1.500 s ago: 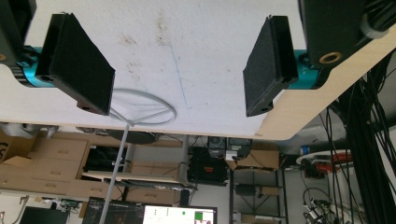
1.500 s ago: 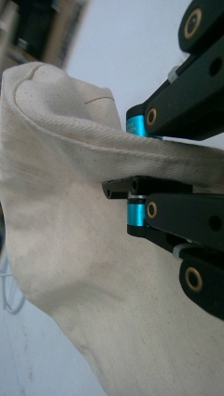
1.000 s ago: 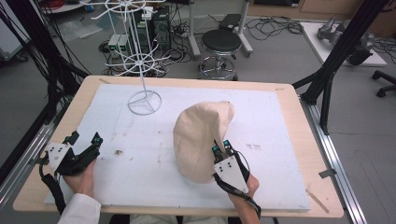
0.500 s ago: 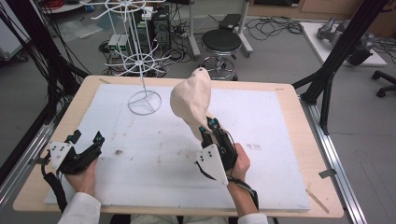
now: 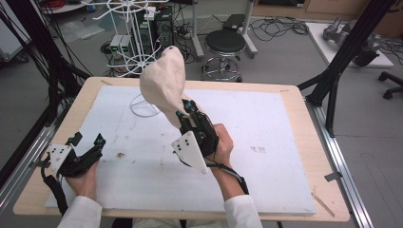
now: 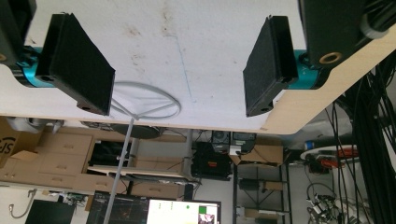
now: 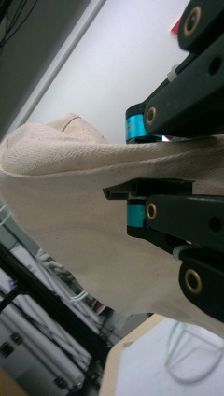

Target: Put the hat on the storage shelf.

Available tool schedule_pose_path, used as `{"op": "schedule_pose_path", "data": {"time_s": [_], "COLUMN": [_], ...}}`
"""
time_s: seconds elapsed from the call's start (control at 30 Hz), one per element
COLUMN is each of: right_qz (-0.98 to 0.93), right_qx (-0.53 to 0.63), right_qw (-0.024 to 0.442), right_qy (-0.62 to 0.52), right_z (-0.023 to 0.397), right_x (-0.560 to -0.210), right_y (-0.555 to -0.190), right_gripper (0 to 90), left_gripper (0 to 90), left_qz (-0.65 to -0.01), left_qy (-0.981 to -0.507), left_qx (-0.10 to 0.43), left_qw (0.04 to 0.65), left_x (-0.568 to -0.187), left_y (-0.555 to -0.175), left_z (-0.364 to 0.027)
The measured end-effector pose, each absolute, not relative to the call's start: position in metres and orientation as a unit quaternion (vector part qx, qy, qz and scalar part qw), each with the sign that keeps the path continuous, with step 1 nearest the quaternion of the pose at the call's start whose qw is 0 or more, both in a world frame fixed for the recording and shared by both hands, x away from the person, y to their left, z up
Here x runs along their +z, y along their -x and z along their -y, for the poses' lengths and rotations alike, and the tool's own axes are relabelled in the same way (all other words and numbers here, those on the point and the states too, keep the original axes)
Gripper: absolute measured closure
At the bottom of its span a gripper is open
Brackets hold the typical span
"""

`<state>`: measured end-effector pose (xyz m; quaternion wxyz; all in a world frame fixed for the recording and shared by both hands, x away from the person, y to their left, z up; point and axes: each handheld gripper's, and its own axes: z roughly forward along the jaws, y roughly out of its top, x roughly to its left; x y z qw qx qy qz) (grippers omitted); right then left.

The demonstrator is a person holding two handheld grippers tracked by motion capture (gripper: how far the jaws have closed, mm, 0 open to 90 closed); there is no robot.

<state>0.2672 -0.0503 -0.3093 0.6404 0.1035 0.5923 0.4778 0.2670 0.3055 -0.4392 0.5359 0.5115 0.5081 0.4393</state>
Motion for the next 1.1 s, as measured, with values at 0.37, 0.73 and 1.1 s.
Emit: {"op": "schedule_pose_path", "data": {"time_s": [0.37, 0.73, 1.1], "right_qz": [-0.572, -0.537, -0.539], "right_qx": [0.534, 0.571, 0.597], "right_qw": [0.618, 0.618, 0.582], "right_qy": [-0.081, -0.062, -0.121], "right_z": [0.005, -0.019, -0.024], "right_x": [-0.279, -0.247, -0.232], "right_y": [-0.287, -0.311, -0.342], "right_gripper": [84.5, 84.6, 84.5], "left_gripper": [25.3, 25.3, 25.3], "left_qz": [-0.510, -0.517, -0.518], "left_qy": [-0.509, -0.502, -0.503], "left_qx": [0.439, 0.439, 0.437], "left_qw": [0.537, 0.536, 0.536], "left_x": [-0.440, -0.440, -0.441], "left_y": [-0.266, -0.262, -0.260], "left_z": [-0.308, -0.316, -0.318]}}
